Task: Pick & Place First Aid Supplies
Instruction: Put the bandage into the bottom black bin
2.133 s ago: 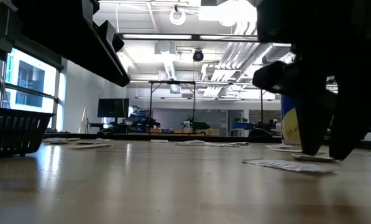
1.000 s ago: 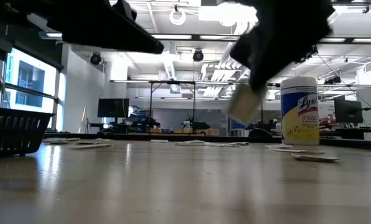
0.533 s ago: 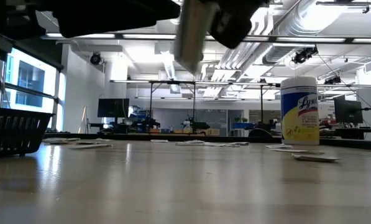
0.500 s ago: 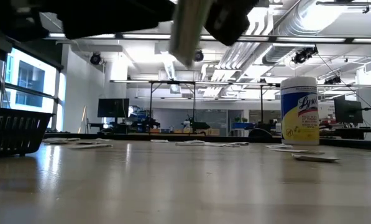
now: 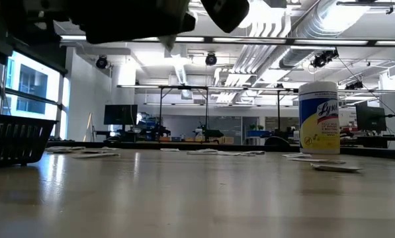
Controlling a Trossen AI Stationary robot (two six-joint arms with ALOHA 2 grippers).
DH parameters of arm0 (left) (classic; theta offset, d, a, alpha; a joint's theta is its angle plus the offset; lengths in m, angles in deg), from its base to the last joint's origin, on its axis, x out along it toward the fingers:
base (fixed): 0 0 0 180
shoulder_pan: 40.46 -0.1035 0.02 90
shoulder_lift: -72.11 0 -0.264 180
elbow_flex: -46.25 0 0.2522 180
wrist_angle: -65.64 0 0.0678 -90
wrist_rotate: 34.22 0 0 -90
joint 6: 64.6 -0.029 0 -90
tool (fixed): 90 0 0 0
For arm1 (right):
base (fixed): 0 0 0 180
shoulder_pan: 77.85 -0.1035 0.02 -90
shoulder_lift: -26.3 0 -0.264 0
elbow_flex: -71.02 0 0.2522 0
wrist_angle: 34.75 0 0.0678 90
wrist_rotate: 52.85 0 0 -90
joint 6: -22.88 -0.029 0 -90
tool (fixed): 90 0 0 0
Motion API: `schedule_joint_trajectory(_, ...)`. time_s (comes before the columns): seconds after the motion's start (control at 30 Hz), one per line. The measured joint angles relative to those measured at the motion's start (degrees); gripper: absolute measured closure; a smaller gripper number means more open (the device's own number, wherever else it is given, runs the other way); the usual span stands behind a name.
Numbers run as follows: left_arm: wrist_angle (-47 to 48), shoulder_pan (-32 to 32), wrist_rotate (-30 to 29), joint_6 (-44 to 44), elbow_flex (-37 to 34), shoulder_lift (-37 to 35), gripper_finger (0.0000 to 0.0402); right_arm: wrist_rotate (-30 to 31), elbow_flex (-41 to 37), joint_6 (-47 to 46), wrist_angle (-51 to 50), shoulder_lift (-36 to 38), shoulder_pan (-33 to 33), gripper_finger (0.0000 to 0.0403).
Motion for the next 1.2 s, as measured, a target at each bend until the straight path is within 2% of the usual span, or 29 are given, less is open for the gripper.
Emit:
schedule_joint_trajectory(0.07,0.26,0.0,-0.38,3.07,0.0,0.0,0.036,1.41,0.0,0.86,-0.37,0.0,0.0,0.0396)
schedule_joint_trajectory(0.13,0.27,0.02,-1.85,5.67,0.0,0.0,0.0388,3.63,0.0,1.34,-0.41,0.0,0.0,0.0394)
schedule_joint_trajectory(0.27,1.8,0.38,-5.57,8.18,0.0,-0.06,0.0393,6.07,0.0,2.15,-0.55,0.05,-0.51,0.0379)
schedule_joint_trajectory(0.4,8.32,1.78,-10.33,11.7,0.02,-2.72,0.0398,9.08,0.0,3.77,-1.38,0.98,-1.8,0.0343)
schedule_joint_trajectory(0.47,14.58,3.26,-12.81,13.73,0.22,-5.05,0.04,12.42,0.03,3.92,-1.87,1.69,-2.57,0.0322)
schedule_joint_trajectory(0.57,29.4,6.46,-13.3,20.74,3.25,-8.48,0.04,16.9,0.05,3.87,-2.96,2.73,-3.55,0.0295)
schedule_joint_trajectory(0.7,46.81,11.17,-13.42,30.66,8.97,-10.85,0.0401,18.89,0.07,4.54,-3.41,3.1,-4.02,0.027)
schedule_joint_trajectory(0.83,60.99,15.38,-7.06,40.2,14.71,-11.04,0.0401,19.14,0.07,3.51,-3.91,3.1,-3.56,0.0255)
schedule_joint_trajectory(0.93,71.48,18.65,-2.32,50.97,18.39,-11.06,0.0401,19.44,0.07,2.34,-4.32,3.1,-3.28,0.0248)
schedule_joint_trajectory(1.07,79.16,23.28,-2.13,60.95,22.27,-11.17,0.0401,19.58,0.07,2.79,-4.64,3.1,-3.07,0.0242)
schedule_joint_trajectory(1.2,79.48,26.07,-6.08,64.41,22.07,-11.01,0.0401,19.67,0.07,2.8,-4.7,3.1,-2.68,0.0242)
